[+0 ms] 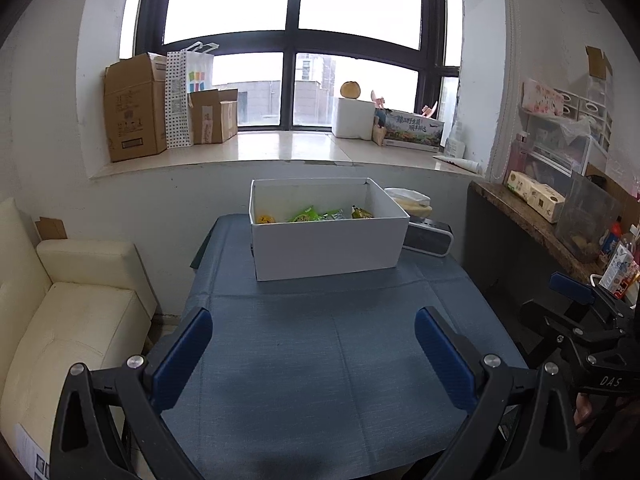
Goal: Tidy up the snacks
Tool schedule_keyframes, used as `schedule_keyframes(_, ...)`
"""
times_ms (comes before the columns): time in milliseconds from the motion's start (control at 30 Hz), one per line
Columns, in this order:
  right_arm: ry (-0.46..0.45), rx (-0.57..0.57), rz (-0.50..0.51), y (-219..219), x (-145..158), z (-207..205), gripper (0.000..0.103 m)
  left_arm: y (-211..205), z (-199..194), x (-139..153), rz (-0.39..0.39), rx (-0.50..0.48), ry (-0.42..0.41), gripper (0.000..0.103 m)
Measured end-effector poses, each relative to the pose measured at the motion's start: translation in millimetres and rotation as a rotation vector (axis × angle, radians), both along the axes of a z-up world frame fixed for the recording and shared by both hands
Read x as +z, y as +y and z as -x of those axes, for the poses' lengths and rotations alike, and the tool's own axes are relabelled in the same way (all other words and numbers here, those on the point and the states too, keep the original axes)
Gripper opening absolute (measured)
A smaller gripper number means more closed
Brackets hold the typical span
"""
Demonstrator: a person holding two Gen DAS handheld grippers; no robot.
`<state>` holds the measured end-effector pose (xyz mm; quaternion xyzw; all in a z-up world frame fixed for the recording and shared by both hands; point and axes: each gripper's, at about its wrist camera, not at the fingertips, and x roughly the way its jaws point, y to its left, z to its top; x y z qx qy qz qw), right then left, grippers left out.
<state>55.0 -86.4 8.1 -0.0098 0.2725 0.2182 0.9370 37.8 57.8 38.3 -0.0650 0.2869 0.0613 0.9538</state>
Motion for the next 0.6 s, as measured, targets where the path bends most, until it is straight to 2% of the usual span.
schedule_keyframes(67,-0.006,0.002,-0.003,-0.3,1.6,3.0,0.103,2.0,3.2,0.5,0.019,-0.009,-0.004,0.103)
schedule_keyframes(600,0.000,-0.001,-0.009,-1.0,2.7,5.1,0.103,-4.3,3.7,1.6,-0.010,-0.010,0.001,0.103)
